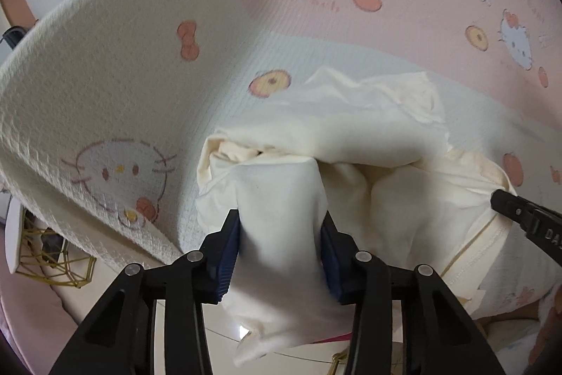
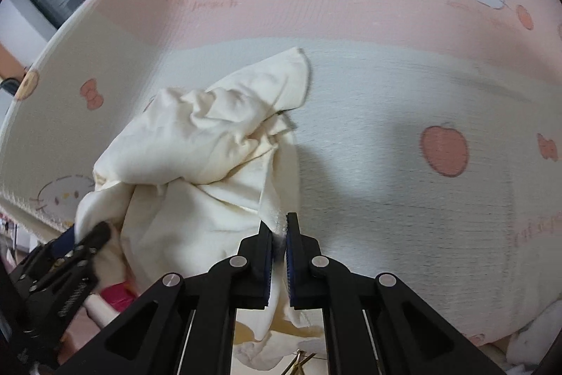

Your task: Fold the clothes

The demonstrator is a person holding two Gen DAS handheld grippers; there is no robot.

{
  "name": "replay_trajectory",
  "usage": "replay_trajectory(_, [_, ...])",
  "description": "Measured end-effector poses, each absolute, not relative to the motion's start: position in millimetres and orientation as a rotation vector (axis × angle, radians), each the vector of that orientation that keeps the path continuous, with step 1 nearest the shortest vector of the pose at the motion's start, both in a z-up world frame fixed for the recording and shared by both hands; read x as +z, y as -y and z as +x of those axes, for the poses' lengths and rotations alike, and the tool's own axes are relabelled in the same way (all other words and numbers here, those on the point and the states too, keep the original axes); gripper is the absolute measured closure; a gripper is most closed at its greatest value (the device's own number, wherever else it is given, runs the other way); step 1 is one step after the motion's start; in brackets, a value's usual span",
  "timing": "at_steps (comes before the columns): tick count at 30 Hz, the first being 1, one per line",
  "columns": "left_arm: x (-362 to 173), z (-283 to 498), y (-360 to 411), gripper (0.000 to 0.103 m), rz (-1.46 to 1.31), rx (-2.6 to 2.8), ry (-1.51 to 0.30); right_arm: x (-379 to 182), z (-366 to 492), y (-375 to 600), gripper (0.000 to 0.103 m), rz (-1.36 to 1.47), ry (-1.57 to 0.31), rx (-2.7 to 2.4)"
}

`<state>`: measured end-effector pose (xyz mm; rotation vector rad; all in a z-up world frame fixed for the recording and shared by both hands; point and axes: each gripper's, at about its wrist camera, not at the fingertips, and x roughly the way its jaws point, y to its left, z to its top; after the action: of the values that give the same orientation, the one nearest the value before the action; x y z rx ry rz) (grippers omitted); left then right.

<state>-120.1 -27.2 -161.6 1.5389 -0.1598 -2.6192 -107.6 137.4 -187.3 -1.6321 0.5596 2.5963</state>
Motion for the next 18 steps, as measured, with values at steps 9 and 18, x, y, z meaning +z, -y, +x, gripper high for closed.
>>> replay_trajectory(9, [-143.3, -121.5, -6.1, 0.066, 1.511, -2.712, 0.25, -179.4, -77.5, -176.7, 0.099, -1.482, -0.635, 2.505])
replay_trajectory(18, [-140.7, -122.7, -18.1, 0.067, 1.504, -2.756, 0.296, -188.6, -61.1, -199.6, 0.1, -1.493, -0.621, 2.388])
